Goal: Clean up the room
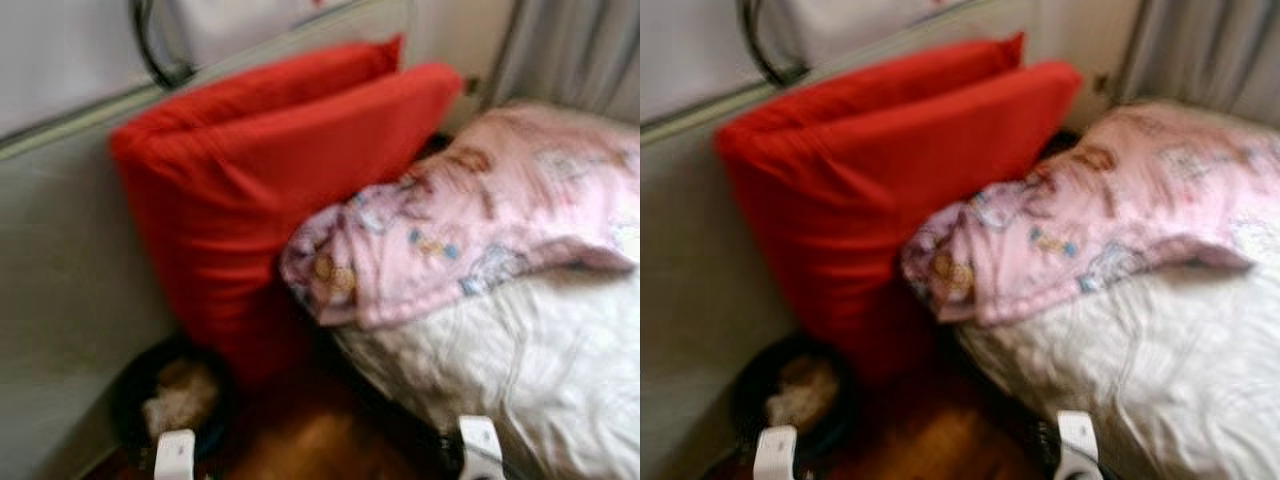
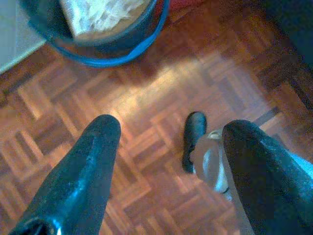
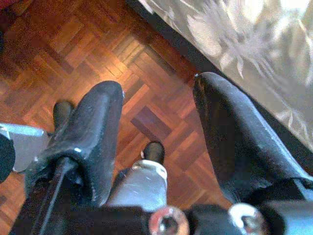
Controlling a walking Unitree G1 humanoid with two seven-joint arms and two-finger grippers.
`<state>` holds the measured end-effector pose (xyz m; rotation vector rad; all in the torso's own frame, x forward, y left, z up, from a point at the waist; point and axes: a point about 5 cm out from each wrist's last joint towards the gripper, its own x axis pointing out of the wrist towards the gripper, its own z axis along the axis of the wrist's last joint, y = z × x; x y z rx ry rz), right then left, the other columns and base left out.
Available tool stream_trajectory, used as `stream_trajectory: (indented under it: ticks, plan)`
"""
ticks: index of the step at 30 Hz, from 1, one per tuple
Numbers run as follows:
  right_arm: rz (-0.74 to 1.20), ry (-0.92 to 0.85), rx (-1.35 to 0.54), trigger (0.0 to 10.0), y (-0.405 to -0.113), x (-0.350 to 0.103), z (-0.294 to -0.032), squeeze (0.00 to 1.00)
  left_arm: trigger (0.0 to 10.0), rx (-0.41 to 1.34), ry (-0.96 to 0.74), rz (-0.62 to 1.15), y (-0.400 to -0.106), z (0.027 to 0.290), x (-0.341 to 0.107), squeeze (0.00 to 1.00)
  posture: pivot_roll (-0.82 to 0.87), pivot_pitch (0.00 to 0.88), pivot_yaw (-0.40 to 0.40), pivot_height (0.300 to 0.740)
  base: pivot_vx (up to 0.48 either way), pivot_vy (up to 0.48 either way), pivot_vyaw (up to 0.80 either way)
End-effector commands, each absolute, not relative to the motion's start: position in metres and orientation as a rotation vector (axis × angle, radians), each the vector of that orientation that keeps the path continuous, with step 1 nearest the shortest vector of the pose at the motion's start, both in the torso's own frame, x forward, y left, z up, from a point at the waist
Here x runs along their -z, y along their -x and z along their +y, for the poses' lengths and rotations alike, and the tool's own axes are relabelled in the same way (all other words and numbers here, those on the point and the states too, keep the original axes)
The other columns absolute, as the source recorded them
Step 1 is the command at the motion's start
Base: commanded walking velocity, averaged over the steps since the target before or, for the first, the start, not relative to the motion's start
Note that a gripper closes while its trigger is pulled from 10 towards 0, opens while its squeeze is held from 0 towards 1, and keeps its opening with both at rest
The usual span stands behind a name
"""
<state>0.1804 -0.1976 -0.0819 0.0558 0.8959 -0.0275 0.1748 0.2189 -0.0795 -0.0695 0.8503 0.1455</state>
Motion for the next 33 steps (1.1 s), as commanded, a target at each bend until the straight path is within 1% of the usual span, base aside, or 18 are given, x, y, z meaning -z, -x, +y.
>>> stream_trajectory:
  ticks: [1,4,12,19,23,27,33]
  plan:
    - [0.895,-0.066,0.012,10.0,-0.1815,0.0823,-0.1916,0.0,10.0,-0.157,0.056,0.874,-0.1694,0.2238,0.0813,0.0,-0.05,0.045,0.033,0.74,0.0,0.0,0.8]
    - [0.892,-0.072,0.013,10.0,-0.1817,0.0822,-0.1911,0.0,10.0,-0.157,0.056,0.873,-0.1695,0.2242,0.0811,0.0,-0.05,0.046,0.033,0.74,0.0,0.0,0.7]
    - [0.888,-0.091,0.027,10.0,-0.1815,0.0822,-0.1911,0.0,10.0,-0.158,0.059,0.872,-0.1696,0.2242,0.0811,0.0,-0.05,0.053,0.03,0.74,0.0,0.0,0.0]
    - [0.891,-0.07,0.004,10.0,-0.1822,0.0819,-0.1911,0.0,10.0,-0.161,0.056,0.869,-0.17,0.2242,0.0808,0.0,-0.05,0.059,0.029,0.74,0.0,0.0,0.0]
    - [0.892,-0.069,0.001,10.0,-0.1824,0.0818,-0.191,0.0,10.0,-0.163,0.055,0.866,-0.1702,0.2245,0.0806,0.0,-0.05,0.06,0.029,0.74,0.0,0.0,0.8]
    - [0.888,-0.072,-0.001,10.0,-0.1827,0.0816,-0.1907,0.0,10.0,-0.163,0.054,0.865,-0.1704,0.2247,0.0805,0.0,-0.05,0.061,0.029,0.74,0.253,0.0,0.71]
    - [0.884,-0.092,0.018,10.0,-0.1821,0.0818,-0.1909,0.0,10.0,-0.162,0.054,0.864,-0.1704,0.2246,0.0804,0.0,-0.05,0.061,0.029,0.74,0.298,0.0,0.0]
